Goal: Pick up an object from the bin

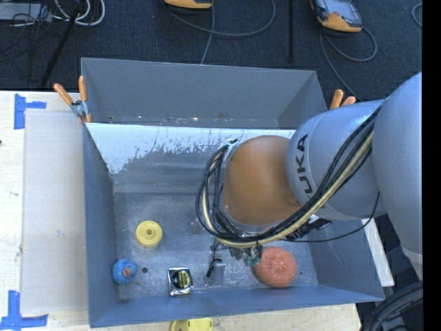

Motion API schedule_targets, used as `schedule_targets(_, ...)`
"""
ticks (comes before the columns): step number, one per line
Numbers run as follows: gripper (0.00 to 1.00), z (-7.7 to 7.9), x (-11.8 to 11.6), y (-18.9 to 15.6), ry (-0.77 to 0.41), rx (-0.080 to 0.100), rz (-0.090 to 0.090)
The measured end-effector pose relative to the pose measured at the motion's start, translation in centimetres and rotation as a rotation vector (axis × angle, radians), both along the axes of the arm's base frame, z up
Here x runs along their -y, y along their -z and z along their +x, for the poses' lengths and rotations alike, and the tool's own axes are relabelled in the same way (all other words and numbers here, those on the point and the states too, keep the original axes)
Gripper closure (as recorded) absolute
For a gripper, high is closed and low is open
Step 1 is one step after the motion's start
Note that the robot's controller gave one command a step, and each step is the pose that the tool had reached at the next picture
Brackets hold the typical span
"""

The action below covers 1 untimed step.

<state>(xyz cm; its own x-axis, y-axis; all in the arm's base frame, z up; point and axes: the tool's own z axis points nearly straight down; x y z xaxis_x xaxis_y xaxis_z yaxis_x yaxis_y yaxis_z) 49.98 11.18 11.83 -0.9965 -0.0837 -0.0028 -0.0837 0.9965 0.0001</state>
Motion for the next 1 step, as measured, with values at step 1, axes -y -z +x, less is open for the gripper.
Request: schedule_targets(1, 0.0, 1.73, -2.3, -0.17, -0.157, -0.008, -0.002)
